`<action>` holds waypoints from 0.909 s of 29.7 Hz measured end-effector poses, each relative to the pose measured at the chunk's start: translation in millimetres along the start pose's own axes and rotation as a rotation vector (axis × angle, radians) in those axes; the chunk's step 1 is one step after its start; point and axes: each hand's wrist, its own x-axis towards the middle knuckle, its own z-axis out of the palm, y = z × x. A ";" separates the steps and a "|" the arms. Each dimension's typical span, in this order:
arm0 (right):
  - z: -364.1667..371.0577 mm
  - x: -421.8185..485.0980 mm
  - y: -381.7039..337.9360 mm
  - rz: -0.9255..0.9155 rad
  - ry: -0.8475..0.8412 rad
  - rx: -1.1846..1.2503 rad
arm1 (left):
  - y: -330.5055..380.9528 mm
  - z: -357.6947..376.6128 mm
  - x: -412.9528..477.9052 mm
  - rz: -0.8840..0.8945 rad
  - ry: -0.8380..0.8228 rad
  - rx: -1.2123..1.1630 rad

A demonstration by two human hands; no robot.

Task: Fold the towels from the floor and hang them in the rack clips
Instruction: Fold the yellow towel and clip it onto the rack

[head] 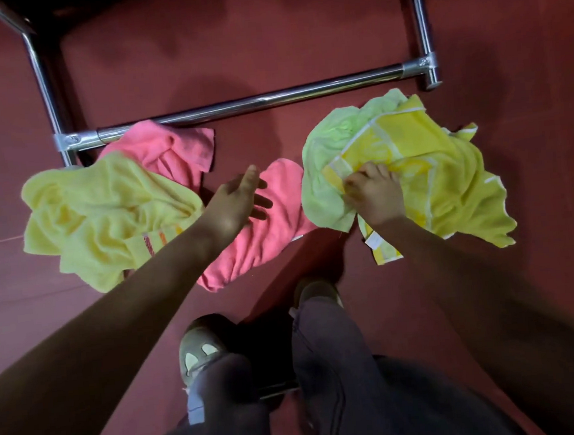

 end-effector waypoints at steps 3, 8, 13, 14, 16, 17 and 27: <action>-4.1 -1.2 3.6 -0.090 0.006 0.009 | -9.4 -2.8 -1.5 -0.002 0.005 -0.009; -37.8 -7.5 -14.2 -0.191 0.046 0.392 | -6.5 1.3 -9.7 0.063 0.029 -0.001; -95.9 -28.0 -50.9 -0.237 -0.112 0.751 | 21.4 -1.4 -32.8 0.199 0.027 0.118; -113.9 -35.5 -61.3 -0.263 -0.143 0.817 | 31.7 -3.8 -43.3 0.243 0.018 0.162; -150.8 -45.5 -82.5 -0.326 -0.206 0.892 | 54.3 -11.4 -60.8 0.330 -0.025 0.178; -162.9 -52.1 -89.4 -0.338 -0.250 0.928 | 63.5 -11.3 -71.1 0.340 -0.076 0.135; -318.6 -111.3 -139.1 -0.628 -0.025 1.029 | 172.5 -66.3 -211.6 0.752 -0.036 0.275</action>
